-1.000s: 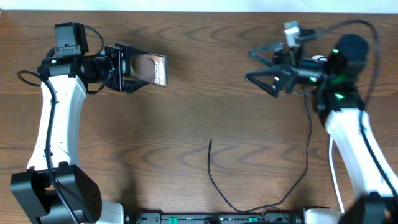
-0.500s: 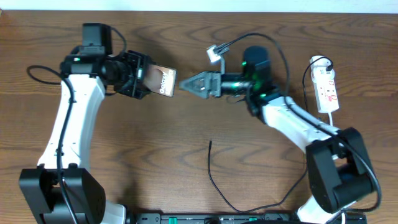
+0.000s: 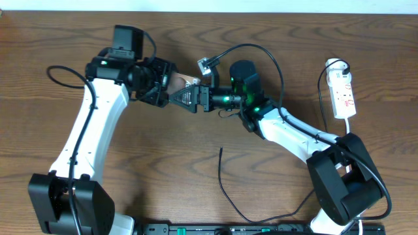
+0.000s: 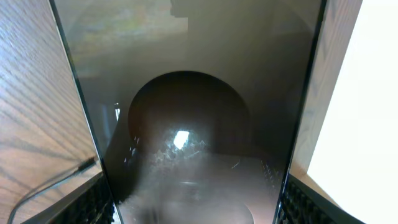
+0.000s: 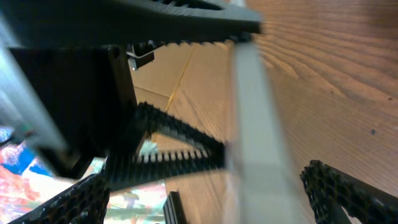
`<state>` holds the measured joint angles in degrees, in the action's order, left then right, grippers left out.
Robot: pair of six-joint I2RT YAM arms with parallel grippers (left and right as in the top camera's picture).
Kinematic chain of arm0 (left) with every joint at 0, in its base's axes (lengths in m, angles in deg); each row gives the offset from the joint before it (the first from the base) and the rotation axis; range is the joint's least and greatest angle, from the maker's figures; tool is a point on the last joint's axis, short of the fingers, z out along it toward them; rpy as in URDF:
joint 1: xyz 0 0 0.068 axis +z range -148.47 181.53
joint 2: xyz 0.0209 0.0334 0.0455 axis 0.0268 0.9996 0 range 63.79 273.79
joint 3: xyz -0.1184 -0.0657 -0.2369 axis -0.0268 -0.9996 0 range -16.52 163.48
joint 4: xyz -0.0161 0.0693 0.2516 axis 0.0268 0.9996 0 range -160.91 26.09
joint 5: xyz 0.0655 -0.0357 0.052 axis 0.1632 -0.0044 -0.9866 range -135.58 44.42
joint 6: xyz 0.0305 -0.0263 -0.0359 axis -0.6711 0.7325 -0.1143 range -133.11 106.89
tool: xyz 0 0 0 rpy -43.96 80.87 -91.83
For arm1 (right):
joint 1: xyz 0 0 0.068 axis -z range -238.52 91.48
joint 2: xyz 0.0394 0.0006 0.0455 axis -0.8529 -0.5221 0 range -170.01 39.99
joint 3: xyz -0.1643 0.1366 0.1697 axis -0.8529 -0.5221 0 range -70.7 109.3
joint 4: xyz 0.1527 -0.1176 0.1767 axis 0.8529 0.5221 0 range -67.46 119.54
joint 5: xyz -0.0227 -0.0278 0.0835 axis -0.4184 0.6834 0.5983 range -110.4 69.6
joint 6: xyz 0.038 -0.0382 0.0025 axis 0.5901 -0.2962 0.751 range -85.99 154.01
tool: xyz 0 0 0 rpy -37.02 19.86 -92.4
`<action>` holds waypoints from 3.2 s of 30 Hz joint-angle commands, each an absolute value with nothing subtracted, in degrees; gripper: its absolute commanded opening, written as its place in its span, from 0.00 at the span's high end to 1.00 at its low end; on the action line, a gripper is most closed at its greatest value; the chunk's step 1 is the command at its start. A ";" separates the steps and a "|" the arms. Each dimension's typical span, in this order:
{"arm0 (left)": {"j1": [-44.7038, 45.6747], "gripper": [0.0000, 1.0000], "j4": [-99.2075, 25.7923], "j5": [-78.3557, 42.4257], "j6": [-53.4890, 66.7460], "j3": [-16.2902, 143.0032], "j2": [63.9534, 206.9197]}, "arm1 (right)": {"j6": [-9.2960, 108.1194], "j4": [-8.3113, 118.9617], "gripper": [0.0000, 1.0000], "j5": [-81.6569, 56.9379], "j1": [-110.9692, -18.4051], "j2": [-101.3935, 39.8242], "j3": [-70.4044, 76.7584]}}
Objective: Plug charger to phone and switch on socket
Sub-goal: 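Move the right gripper toward the phone held by the left gripper, then grasp the phone's edge with the right gripper beside the left gripper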
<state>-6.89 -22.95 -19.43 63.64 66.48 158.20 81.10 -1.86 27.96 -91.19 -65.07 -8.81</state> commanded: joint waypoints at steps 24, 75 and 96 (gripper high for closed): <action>-9.16 0.93 -22.97 -19.74 66.31 68.03 158.11 | 80.27 -2.10 0.91 24.52 -92.00 -65.15 -8.11; -8.99 0.93 -22.95 -23.54 66.29 68.03 158.11 | 80.23 -1.51 0.01 25.18 -91.43 -65.15 -8.13; -8.57 0.93 -23.67 -19.15 66.31 68.03 158.11 | 76.73 -0.36 0.01 29.70 -89.09 -65.15 -8.13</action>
